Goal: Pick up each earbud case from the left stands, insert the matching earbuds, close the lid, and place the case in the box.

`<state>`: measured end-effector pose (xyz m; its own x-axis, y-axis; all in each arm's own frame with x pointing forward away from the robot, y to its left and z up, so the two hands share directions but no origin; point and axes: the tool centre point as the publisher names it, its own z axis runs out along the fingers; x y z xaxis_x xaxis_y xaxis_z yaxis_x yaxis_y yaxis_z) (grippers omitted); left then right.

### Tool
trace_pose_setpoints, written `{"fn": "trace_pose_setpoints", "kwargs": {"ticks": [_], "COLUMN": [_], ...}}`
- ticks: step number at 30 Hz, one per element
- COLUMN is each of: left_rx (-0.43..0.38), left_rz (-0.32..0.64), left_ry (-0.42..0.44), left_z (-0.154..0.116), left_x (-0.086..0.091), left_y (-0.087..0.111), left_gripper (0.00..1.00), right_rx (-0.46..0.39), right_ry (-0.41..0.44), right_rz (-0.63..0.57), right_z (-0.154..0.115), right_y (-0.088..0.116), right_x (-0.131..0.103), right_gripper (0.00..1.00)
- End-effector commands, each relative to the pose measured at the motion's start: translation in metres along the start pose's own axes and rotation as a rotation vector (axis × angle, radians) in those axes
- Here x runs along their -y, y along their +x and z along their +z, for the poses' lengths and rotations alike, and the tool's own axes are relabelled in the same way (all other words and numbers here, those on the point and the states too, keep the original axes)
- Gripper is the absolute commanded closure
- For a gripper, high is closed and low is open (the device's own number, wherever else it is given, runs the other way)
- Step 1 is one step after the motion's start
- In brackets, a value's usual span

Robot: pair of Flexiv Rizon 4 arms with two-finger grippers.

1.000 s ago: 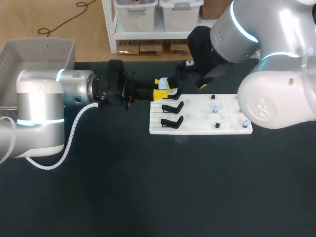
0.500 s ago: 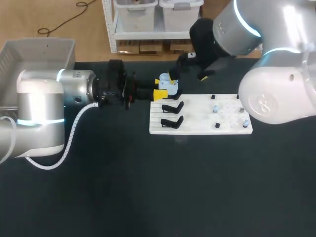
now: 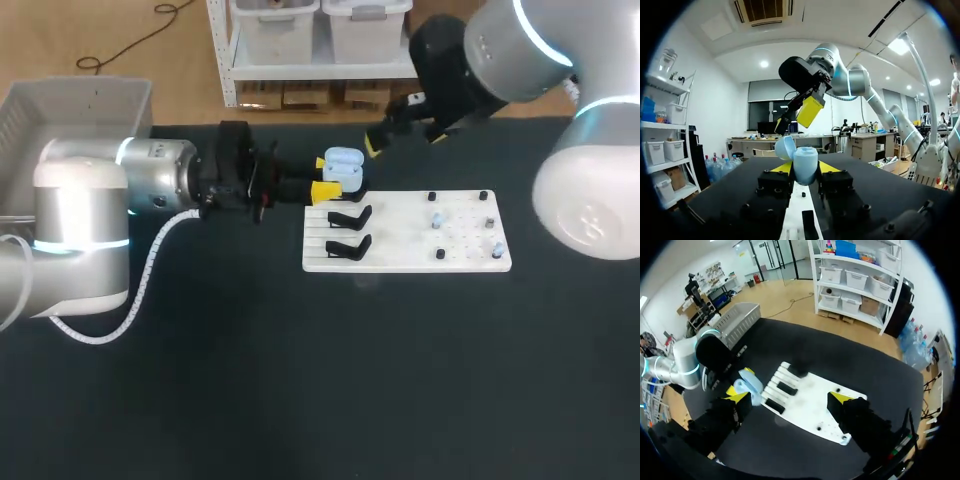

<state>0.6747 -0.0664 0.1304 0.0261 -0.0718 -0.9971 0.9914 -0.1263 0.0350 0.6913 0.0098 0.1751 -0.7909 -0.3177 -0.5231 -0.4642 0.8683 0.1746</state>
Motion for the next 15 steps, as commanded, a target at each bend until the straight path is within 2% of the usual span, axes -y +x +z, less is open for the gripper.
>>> {"fn": "trace_pose_setpoints", "kwargs": {"ticks": [1, 10, 15], "left_rx": [0.008, 0.014, 0.014], "left_rz": [0.007, 0.015, 0.015], "left_ry": [0.01, 0.008, 0.008], "left_z": [-0.001, -0.006, -0.006], "left_x": [-0.002, -0.004, -0.004], "left_y": [0.004, 0.005, 0.005], "left_gripper": [1.0, 1.0, 1.0], "right_rx": [0.0, -0.123, -0.203], "right_ry": [0.055, 0.159, 0.189], "right_rz": [-0.022, -0.107, -0.069], "right_z": [-0.02, -0.022, -0.014], "right_y": [0.016, 0.057, 0.085], "right_x": [0.01, 0.049, 0.069], "right_gripper": [0.0, 0.0, 0.0]}}
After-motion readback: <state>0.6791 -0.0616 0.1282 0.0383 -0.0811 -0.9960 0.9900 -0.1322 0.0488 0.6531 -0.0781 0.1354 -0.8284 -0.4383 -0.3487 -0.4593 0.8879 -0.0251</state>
